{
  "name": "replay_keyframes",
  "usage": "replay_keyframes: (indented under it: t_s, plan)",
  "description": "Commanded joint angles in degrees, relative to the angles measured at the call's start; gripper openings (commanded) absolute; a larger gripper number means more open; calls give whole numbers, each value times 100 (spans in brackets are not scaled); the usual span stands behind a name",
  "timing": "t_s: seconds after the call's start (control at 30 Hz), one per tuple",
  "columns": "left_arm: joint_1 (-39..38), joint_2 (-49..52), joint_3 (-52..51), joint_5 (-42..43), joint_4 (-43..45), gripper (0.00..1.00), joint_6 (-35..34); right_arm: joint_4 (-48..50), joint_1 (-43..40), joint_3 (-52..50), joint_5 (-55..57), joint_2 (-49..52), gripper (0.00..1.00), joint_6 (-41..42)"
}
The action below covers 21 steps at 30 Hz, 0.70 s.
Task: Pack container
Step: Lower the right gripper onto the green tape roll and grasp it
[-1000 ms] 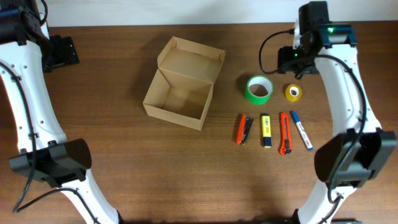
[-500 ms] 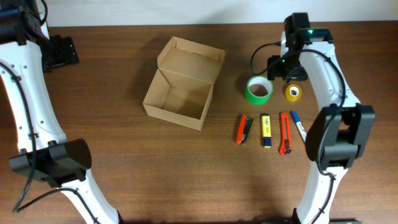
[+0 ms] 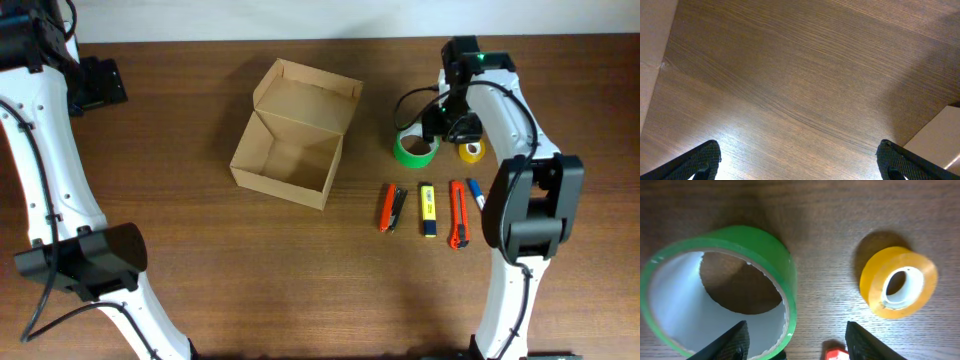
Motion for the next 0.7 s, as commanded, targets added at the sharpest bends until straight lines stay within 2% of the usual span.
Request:
replay_keyframes:
  t_s: [0.0,0.33,0.4,0.47,0.53,0.6,0.67]
  plan:
    - [20,-107,68,59,13,99,70,9,70,-179,-35,94,61,50]
    - [20,-107,68,59,13,99,68,267,125,-813,-35,111,53,48]
    - [20,-107,68,59,13,99,70,299,155,-868,-35,114,41,46]
    - [20,-107,68,59,13,99,70,323,195,-868,-33,111,22,44]
    - [20,-107,68,59,13,99,70,348,210,-868,-33,111,11,20]
    - [20,-107,68,59,13,99,70,345,208,-868,-33,111,4,20]
    - [20,-107,68,59,13,99,70,339,208,-857,-33,109,4,20]
